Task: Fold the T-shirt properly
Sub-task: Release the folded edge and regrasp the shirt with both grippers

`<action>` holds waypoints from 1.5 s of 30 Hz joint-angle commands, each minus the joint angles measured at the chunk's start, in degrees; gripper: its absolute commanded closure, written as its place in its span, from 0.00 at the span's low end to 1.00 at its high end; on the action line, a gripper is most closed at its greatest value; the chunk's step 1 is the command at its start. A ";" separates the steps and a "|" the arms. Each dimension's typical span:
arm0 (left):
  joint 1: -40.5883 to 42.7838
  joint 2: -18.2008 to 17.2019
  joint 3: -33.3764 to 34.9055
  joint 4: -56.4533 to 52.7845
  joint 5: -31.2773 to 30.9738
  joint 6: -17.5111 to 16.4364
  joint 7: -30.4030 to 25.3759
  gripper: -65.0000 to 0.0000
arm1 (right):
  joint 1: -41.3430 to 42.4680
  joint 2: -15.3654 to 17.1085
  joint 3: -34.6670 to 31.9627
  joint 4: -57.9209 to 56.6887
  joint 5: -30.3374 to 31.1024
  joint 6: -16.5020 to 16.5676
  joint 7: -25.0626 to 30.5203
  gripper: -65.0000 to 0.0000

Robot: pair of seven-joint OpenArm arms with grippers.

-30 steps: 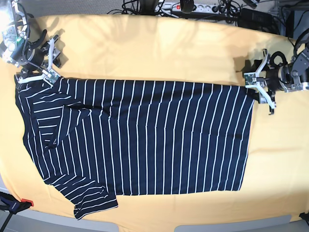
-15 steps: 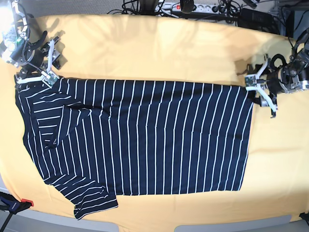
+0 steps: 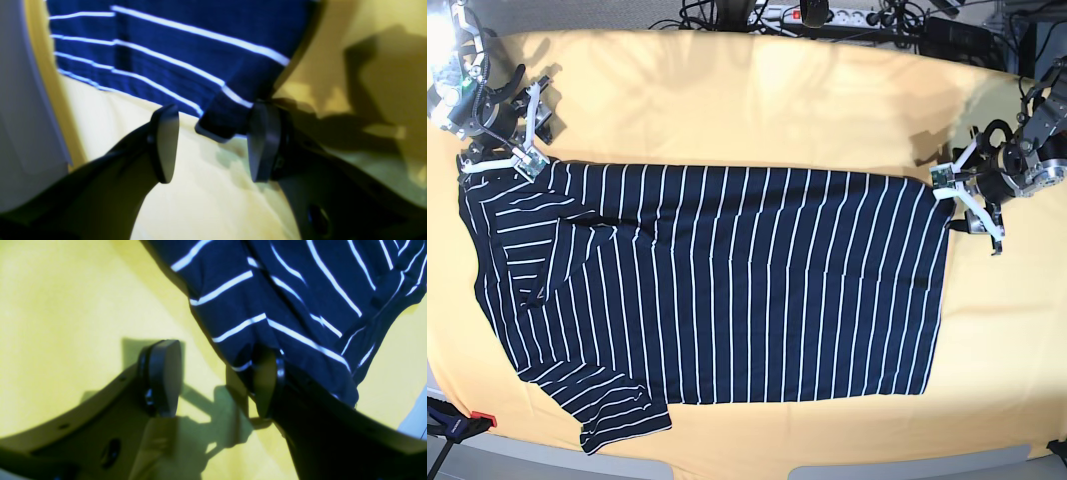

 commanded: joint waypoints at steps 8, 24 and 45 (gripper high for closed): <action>-0.81 -1.03 -0.70 0.50 -0.96 0.83 -1.03 0.86 | 0.35 1.09 0.61 0.81 -0.61 -0.48 0.52 0.45; -0.81 -1.07 -0.72 0.50 -0.98 0.81 -0.96 1.00 | -2.03 6.80 0.68 -3.28 -13.11 -7.58 0.85 0.45; -0.83 -1.70 -0.72 0.52 -3.54 0.81 -0.79 1.00 | 0.33 8.85 0.66 -14.10 -13.60 -2.12 0.74 0.45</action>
